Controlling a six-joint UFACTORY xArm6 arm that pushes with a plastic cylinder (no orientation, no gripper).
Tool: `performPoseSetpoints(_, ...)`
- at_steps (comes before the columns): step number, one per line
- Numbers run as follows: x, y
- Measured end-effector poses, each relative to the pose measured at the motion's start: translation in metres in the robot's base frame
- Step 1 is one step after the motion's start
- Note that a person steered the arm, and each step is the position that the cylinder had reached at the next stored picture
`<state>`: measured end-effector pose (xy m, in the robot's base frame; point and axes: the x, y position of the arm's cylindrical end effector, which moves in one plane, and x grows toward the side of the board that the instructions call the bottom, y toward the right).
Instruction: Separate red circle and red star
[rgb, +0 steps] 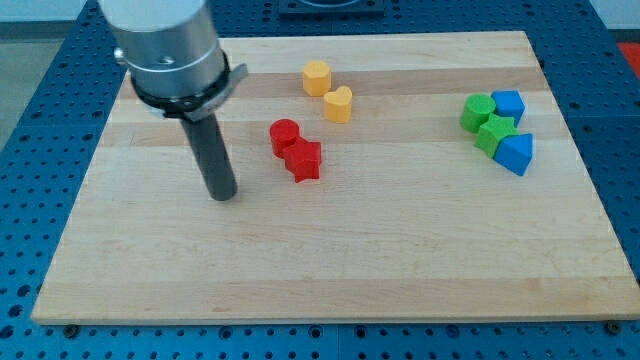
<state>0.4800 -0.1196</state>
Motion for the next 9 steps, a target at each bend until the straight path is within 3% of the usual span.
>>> performPoseSetpoints(3,-0.029,0.072)
performPoseSetpoints(6,-0.069,0.07)
performPoseSetpoints(9,-0.086,0.016)
